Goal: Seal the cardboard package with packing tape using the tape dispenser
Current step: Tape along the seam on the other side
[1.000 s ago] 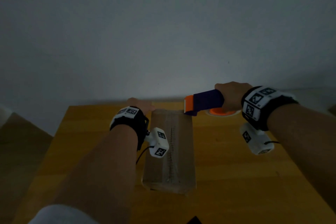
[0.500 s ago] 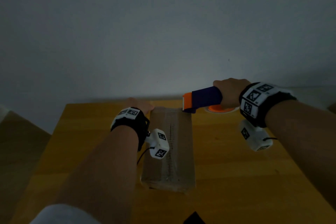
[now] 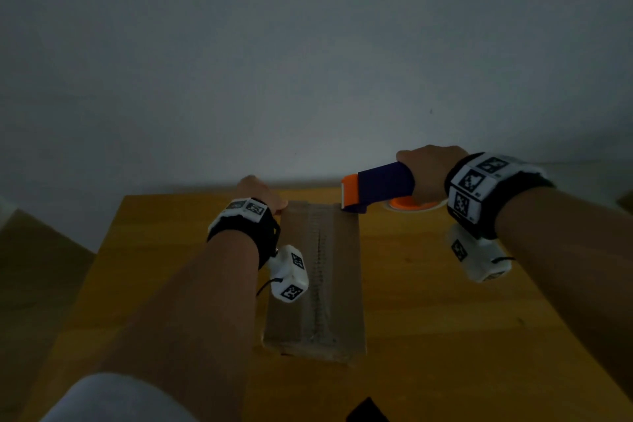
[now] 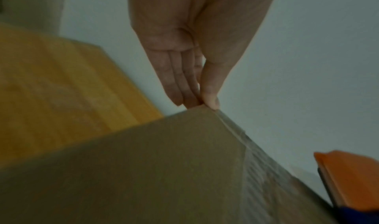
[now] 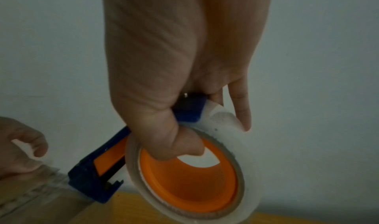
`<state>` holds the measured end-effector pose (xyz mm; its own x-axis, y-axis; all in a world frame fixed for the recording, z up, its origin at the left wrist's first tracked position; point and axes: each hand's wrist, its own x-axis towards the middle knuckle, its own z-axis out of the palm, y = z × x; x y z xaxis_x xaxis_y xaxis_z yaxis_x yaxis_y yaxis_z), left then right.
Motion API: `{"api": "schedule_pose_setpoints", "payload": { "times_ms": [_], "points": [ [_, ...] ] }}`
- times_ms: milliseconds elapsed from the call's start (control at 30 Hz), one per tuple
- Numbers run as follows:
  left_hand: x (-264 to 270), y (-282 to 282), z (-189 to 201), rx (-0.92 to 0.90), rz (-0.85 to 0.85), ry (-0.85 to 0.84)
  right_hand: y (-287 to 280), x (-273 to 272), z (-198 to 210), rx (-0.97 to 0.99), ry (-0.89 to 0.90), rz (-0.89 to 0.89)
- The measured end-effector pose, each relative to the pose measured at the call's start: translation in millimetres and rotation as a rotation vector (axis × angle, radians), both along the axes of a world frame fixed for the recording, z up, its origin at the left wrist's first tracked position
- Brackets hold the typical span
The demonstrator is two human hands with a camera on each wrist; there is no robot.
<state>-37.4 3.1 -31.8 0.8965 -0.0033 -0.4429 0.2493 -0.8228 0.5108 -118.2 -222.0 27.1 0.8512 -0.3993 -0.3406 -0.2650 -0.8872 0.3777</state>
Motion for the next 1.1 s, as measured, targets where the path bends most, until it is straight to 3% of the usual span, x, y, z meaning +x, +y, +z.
{"api": "schedule_pose_setpoints", "payload": {
  "times_ms": [167, 300, 600, 1100],
  "points": [
    [-2, -22, 17, 0.056, -0.192, -0.258, -18, -13, 6, 0.229, -0.104, 0.132],
    [-12, -36, 12, 0.041, -0.357, -0.108, -17, -12, 1, 0.221, -0.117, 0.138],
    [-1, -33, 1, -0.007, -0.3, -0.016, -23, -12, -5, 0.281, -0.129, 0.106],
    [-5, -35, -1, 0.052, -0.274, -0.053, -35, -27, -7, 0.329, -0.081, 0.074]
  ]
}}
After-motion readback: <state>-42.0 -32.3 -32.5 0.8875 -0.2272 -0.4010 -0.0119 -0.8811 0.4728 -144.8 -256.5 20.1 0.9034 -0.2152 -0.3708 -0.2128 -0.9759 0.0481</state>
